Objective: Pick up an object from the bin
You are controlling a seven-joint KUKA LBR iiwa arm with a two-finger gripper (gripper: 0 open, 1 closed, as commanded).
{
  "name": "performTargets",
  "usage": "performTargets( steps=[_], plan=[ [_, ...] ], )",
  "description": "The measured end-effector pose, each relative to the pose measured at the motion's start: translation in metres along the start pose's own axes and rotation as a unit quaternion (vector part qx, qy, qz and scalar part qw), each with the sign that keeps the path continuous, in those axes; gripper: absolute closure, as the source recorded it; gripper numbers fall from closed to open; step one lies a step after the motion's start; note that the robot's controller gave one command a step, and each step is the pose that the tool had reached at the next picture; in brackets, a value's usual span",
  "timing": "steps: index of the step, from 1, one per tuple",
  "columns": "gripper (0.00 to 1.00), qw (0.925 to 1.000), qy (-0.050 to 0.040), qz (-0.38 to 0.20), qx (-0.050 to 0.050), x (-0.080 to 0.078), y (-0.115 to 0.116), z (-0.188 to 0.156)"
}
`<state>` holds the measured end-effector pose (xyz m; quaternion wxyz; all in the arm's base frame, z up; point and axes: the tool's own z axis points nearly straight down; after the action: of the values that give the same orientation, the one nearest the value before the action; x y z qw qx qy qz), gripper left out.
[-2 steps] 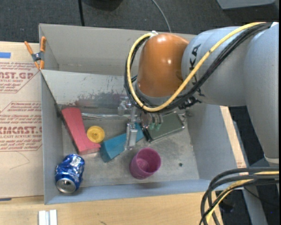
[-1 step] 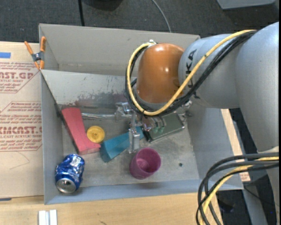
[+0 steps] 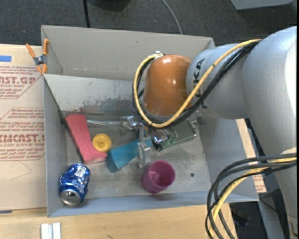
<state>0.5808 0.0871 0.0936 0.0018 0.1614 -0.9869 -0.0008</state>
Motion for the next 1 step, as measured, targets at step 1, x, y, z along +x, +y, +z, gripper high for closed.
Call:
performTargets(
  steps=[1],
  plan=[
    [0.00, 0.9985, -0.0075, -0.054, 0.001, -0.0010, -0.0145, -0.0384]
  ],
)
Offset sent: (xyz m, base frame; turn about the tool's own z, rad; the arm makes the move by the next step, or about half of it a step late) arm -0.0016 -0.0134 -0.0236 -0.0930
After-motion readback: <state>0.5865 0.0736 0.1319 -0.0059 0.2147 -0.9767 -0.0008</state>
